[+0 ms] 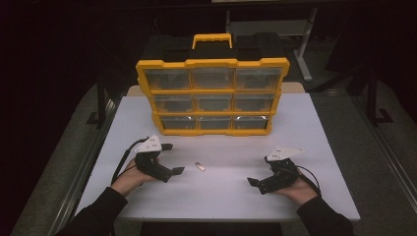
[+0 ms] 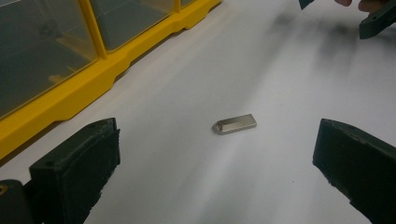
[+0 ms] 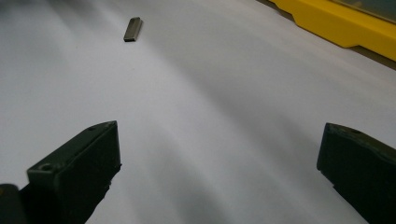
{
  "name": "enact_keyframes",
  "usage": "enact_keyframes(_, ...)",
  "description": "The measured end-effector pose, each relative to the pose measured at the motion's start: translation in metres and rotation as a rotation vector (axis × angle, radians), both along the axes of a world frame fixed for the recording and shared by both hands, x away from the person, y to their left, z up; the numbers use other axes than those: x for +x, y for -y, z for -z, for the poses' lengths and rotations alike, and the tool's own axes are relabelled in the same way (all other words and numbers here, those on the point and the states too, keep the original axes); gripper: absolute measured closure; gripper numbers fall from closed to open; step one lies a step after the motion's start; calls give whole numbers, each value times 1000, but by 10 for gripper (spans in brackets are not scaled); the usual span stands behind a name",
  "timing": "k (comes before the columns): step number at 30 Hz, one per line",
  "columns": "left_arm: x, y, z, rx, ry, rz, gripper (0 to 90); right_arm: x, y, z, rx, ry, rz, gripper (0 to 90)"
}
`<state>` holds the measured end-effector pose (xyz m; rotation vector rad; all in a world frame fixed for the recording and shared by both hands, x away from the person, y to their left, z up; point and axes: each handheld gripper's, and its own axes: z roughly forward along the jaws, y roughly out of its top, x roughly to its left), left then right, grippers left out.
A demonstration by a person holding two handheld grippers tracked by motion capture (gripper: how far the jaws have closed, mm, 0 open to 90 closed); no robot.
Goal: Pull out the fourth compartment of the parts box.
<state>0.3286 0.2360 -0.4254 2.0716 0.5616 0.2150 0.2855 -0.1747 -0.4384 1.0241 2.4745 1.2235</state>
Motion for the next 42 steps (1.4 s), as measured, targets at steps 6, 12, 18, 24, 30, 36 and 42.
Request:
enact_keyframes(6,1,4,0,6,5,6,3,0,0,0,1,-2,-1,0)
enact_keyframes(12,2,7,0,10,0,10,3,0,0,0,1,-3,-1,0)
enact_keyframes(18,4,10,0,8,1,13,2,0,-1,0,1,-5,-1,0)
enact_keyframes(24,4,12,1,2,6,12,2,0,-1,0,1,-5,-1,0)
enact_keyframes(30,5,14,1,-1,11,9,3,0,-1,1,1,-5,-1,0)
enact_keyframes(36,6,16,1,-2,11,13,3,0,-1,0,2,-6,-1,0)
enact_keyframes(42,8,19,2,-8,10,15,3,0,-2,0,3,-8,-2,0)
